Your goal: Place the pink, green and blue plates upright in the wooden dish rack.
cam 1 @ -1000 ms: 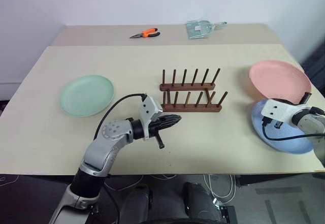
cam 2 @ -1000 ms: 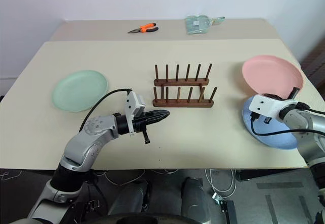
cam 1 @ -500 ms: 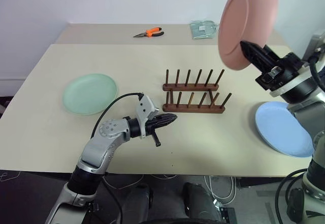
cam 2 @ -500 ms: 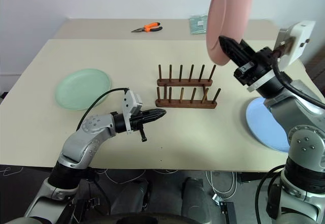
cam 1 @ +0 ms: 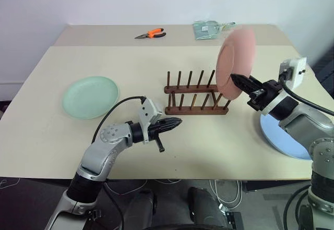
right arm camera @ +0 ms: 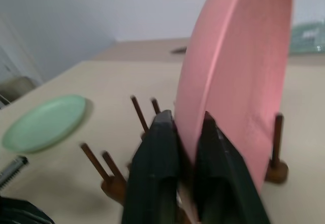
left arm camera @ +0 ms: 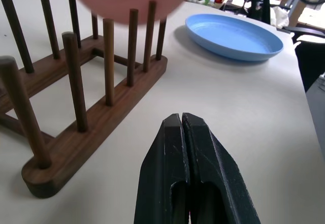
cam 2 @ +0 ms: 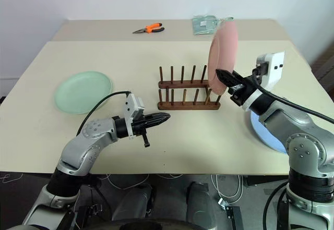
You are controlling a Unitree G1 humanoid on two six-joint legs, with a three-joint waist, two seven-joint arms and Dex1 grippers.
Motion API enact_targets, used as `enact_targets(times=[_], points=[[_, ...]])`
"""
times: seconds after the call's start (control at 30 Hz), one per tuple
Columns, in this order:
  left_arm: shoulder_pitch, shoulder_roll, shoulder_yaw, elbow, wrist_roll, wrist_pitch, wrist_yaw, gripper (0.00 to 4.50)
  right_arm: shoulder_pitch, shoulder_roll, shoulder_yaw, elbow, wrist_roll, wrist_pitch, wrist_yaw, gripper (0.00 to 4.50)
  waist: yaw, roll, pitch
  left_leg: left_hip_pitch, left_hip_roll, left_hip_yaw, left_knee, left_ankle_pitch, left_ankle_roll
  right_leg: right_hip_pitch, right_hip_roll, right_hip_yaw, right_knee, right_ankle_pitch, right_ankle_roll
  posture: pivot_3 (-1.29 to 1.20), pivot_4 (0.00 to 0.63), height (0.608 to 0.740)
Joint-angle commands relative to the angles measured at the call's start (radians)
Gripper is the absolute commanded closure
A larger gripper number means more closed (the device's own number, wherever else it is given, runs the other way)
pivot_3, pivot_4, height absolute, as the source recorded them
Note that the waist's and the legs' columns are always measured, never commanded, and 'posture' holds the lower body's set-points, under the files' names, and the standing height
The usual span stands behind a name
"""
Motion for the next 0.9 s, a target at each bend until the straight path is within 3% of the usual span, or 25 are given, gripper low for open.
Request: enact_targets(times=[0.03, 0.1, 0.27, 0.4, 0.6, 0.77, 0.9], points=[[-0.005, 0.005, 0.028, -0.033, -0.028, 0.015, 0.006, 3.95, -0.057, -0.017, -0.006, -0.007, -0.097, -0.078, -0.001, 2.35, 0.0, 0.0, 0.0, 0.0, 0.0, 0.0, 0.0, 0.0, 0.0, 0.0, 0.0, 0.0, 0.0, 0.0, 0.0, 0.0, 0.15, 0.74], [-0.007, 0.003, 0.042, -0.031, -0.035, 0.018, 0.015, 3.21, -0.077, -0.031, -0.002, -0.01, -0.162, -0.117, 0.003, 1.38, 0.0, 0.0, 0.0, 0.0, 0.0, 0.0, 0.0, 0.0, 0.0, 0.0, 0.0, 0.0, 0.0, 0.0, 0.0, 0.0, 0.15, 0.74], [-0.05, -0.035, 0.193, 0.047, -0.039, -0.011, 0.153, 0.59, -0.142, -0.095, -0.023, 0.008, -0.266, -0.194, 0.054, 1.3, 0.002, 0.0, 0.0, 0.0, 0.0, 0.0, 0.0, 0.0, 0.0, 0.0, 0.0, 0.0, 0.0, 0.0, 0.001, 0.0, 0.15, 0.74], [-0.151, -0.058, 0.402, 0.197, 0.042, -0.063, 0.457, 0.53, -0.221, -0.152, 0.026, -0.011, -0.302, -0.218, 0.137, 0.06, -0.001, 0.0, 0.0, 0.0, 0.0, 0.0, 0.0, 0.0, 0.0, 0.0, 0.0, 0.0, 0.0, 0.0, 0.004, 0.0, 0.15, 0.74], [-0.229, 0.014, 0.659, 0.366, 0.192, -0.004, 0.92, 0.53, -0.283, -0.136, 0.304, -0.127, -0.43, -0.252, 0.25, 0.06, -0.024, -0.002, 0.0, 0.001, 0.001, -0.001, -0.003, 0.0, 0.0, -0.002, 0.001, 0.0, 0.0, 0.001, 0.006, 0.0, 0.15, 0.74], [-0.174, 0.006, 0.737, 0.271, 0.167, 0.138, 1.003, 0.53, -0.261, -0.053, 0.45, -0.144, -0.497, -0.279, 0.297, 0.06, -0.009, -0.007, 0.0, -0.001, -0.001, -0.002, -0.001, 0.0, -0.001, -0.001, -0.001, 0.0, 0.0, 0.001, 0.006, 0.0, 0.15, 0.74], [-0.161, -0.075, 0.848, 0.21, 0.019, 0.333, 1.022, 0.53, -0.233, -0.022, 0.502, -0.134, -0.558, -0.31, 0.322, 0.06, 0.006, -0.009, -0.001, -0.001, -0.002, -0.003, -0.001, 0.001, -0.002, -0.001, -0.001, -0.002, 0.0, 0.001, 0.005, 0.0, 0.15, 0.74]])
